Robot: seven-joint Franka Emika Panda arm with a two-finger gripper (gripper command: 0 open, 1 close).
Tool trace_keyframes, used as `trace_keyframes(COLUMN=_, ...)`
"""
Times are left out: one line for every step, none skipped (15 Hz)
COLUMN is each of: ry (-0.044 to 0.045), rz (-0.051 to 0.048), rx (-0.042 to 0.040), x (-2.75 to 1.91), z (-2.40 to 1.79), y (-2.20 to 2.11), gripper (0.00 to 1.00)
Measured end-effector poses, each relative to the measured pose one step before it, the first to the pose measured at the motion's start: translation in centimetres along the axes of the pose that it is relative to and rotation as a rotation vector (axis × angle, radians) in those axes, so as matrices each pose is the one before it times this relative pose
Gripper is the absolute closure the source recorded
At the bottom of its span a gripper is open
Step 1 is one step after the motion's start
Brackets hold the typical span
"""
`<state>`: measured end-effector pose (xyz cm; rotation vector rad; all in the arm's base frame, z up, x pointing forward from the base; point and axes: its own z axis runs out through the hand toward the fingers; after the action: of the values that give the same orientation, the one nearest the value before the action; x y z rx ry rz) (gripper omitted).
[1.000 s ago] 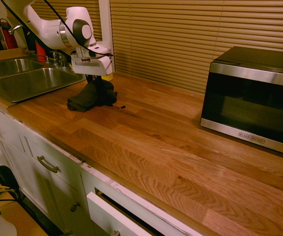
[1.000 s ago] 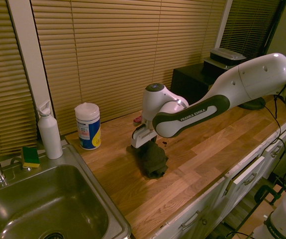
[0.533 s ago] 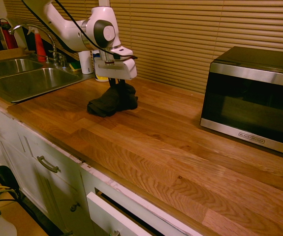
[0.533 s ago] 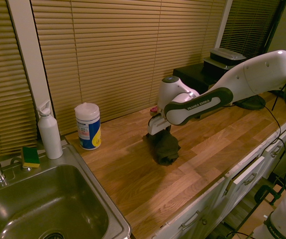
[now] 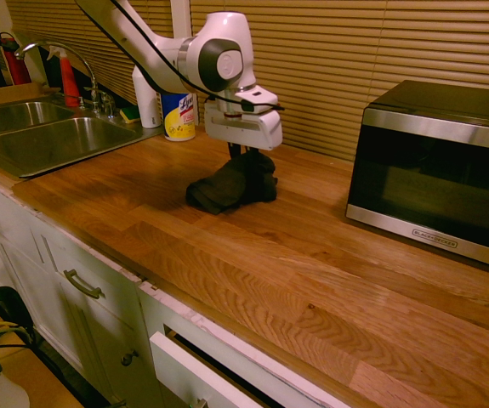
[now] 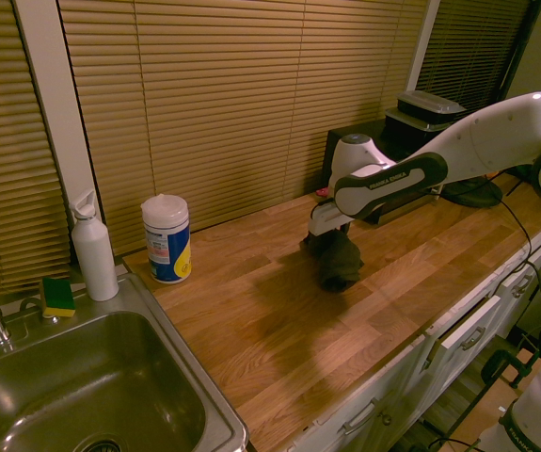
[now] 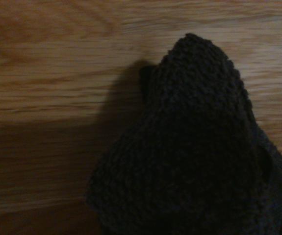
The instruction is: Clear the spill
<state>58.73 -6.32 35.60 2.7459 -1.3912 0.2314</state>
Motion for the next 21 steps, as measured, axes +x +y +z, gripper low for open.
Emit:
trace_keyframes(ry=-0.00425, rz=0.01454, rx=0.00353, x=1.096, z=0.098, y=0.994, gripper=1.00)
trace_keyframes(ry=-0.00349, rz=0.01098, rx=0.00376, x=0.756, z=0.023, y=0.657, gripper=1.00)
trace_keyframes(ry=0.00095, rz=0.00575, rx=0.00185, x=0.398, z=-0.098, y=0.297, gripper=1.00)
trace_keyframes(ry=0.00049, rz=-0.00228, rx=0.00131, x=-0.088, z=-0.131, y=-0.090, gripper=1.00)
trace_keyframes(ry=-0.00185, rz=-0.01074, rx=0.00040, x=-0.521, z=-0.094, y=-0.460, gripper=1.00)
trace_keyframes(ry=-0.00365, rz=-0.01549, rx=-0.00109, x=-0.959, z=-0.067, y=-0.822, gripper=1.00)
trace_keyframes(ry=-0.00157, rz=-0.01450, rx=-0.00279, x=-1.143, z=-0.075, y=-0.972, gripper=1.00)
trace_keyframes(ry=-0.00012, rz=-0.01523, rx=-0.00374, x=-1.335, z=-0.114, y=-1.111, gripper=1.00)
trace_keyframes(ry=-0.00006, rz=-0.01575, rx=-0.00499, x=-1.411, z=-0.141, y=-1.122, gripper=1.00)
trace_keyframes(ry=0.00097, rz=-0.01976, rx=-0.00608, x=-1.583, z=-0.164, y=-1.190, gripper=1.00)
trace_keyframes(ry=0.00140, rz=-0.01873, rx=-0.00188, x=-1.476, z=-0.231, y=-1.114, gripper=1.00)
trace_keyframes(ry=0.00154, rz=-0.01775, rx=-0.00341, x=-1.440, z=-0.355, y=-1.005, gripper=1.00)
trace_keyframes(ry=0.00170, rz=-0.01607, rx=-0.00275, x=-1.499, z=-0.455, y=-0.932, gripper=1.00)
trace_keyframes(ry=0.00207, rz=-0.01908, rx=-0.00347, x=-1.622, z=-0.505, y=-0.838, gripper=1.00)
trace_keyframes(ry=0.00218, rz=-0.01846, rx=-0.00067, x=-1.594, z=-0.392, y=-0.698, gripper=1.00)
trace_keyframes(ry=0.00179, rz=-0.01841, rx=-0.00031, x=-1.570, z=-0.249, y=-0.641, gripper=1.00)
trace_keyframes(ry=0.00106, rz=-0.01668, rx=-0.00134, x=-1.686, z=-0.201, y=-0.703, gripper=1.00)
trace_keyframes(ry=-0.00178, rz=-0.01604, rx=-0.00168, x=-1.467, z=-0.125, y=-0.704, gripper=1.00)
trace_keyframes(ry=-0.00114, rz=-0.01816, rx=-0.00148, x=-1.373, z=-0.152, y=-0.786, gripper=1.00)
trace_keyframes(ry=0.00082, rz=-0.01723, rx=-0.00053, x=-1.409, z=-0.249, y=-0.836, gripper=1.00)
trace_keyframes(ry=0.00234, rz=-0.01599, rx=0.00161, x=-1.429, z=-0.249, y=-0.863, gripper=1.00)
